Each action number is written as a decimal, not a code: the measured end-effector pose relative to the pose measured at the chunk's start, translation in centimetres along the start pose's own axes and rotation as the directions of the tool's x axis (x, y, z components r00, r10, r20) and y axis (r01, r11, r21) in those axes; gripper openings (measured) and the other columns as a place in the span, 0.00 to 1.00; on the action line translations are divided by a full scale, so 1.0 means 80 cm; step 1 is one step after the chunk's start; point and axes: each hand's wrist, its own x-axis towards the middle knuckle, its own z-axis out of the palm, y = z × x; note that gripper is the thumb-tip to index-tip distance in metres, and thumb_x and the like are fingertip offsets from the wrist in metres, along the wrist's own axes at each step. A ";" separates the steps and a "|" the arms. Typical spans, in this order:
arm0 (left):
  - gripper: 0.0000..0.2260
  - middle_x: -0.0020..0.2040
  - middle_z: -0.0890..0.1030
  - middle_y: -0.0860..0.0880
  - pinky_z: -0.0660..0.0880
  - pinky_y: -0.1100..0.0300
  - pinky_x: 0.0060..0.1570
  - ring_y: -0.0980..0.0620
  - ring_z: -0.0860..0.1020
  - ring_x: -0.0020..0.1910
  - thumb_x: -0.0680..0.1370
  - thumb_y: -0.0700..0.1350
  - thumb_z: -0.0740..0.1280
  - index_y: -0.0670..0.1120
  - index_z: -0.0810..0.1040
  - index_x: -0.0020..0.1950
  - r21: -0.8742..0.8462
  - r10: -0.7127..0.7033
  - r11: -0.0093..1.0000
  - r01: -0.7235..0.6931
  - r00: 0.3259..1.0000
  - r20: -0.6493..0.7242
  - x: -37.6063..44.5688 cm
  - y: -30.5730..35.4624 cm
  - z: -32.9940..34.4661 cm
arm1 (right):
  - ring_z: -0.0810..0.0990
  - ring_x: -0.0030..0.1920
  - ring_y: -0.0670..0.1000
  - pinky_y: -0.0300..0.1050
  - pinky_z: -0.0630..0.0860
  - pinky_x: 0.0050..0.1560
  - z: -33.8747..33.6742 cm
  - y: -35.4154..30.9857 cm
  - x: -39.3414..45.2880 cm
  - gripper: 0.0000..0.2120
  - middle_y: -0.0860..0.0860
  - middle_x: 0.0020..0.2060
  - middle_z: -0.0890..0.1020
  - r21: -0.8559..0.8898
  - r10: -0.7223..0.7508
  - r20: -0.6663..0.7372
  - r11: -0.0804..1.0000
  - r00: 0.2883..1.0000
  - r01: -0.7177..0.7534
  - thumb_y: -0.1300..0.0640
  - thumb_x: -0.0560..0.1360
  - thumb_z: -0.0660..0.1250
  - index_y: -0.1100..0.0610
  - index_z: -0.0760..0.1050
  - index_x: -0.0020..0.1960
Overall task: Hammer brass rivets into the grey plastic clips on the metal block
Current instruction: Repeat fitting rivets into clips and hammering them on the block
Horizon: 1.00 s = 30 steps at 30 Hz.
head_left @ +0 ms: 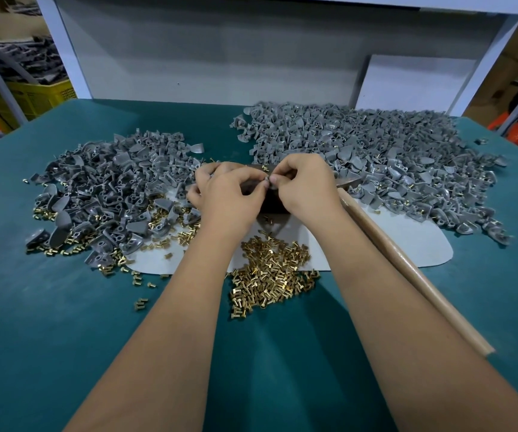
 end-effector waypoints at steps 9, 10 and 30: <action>0.05 0.57 0.78 0.59 0.56 0.46 0.65 0.50 0.59 0.68 0.77 0.55 0.69 0.58 0.83 0.49 0.063 -0.004 0.998 0.004 1.000 0.004 0.001 0.000 0.002 | 0.77 0.50 0.53 0.54 0.74 0.54 0.002 0.005 -0.011 0.04 0.48 0.42 0.81 0.047 -0.050 -0.031 0.998 0.998 0.052 0.58 0.75 0.68 0.53 0.80 0.42; 0.05 0.57 0.78 0.59 0.56 0.46 0.65 0.50 0.59 0.68 0.77 0.55 0.69 0.58 0.83 0.49 0.064 -0.002 0.998 0.002 1.000 0.002 0.001 -0.001 0.002 | 0.77 0.49 0.52 0.53 0.74 0.53 0.000 0.005 -0.011 0.04 0.48 0.43 0.81 0.053 -0.056 -0.022 0.997 0.998 0.057 0.58 0.75 0.68 0.54 0.81 0.43; 0.02 0.54 0.76 0.60 0.57 0.44 0.66 0.51 0.59 0.67 0.77 0.53 0.70 0.59 0.82 0.45 0.004 -0.032 0.999 0.032 0.999 0.013 -0.001 0.002 0.001 | 0.73 0.49 0.49 0.39 0.63 0.45 0.017 0.015 -0.017 0.04 0.49 0.41 0.79 0.021 -0.166 -0.185 0.985 0.969 0.173 0.63 0.74 0.68 0.57 0.80 0.42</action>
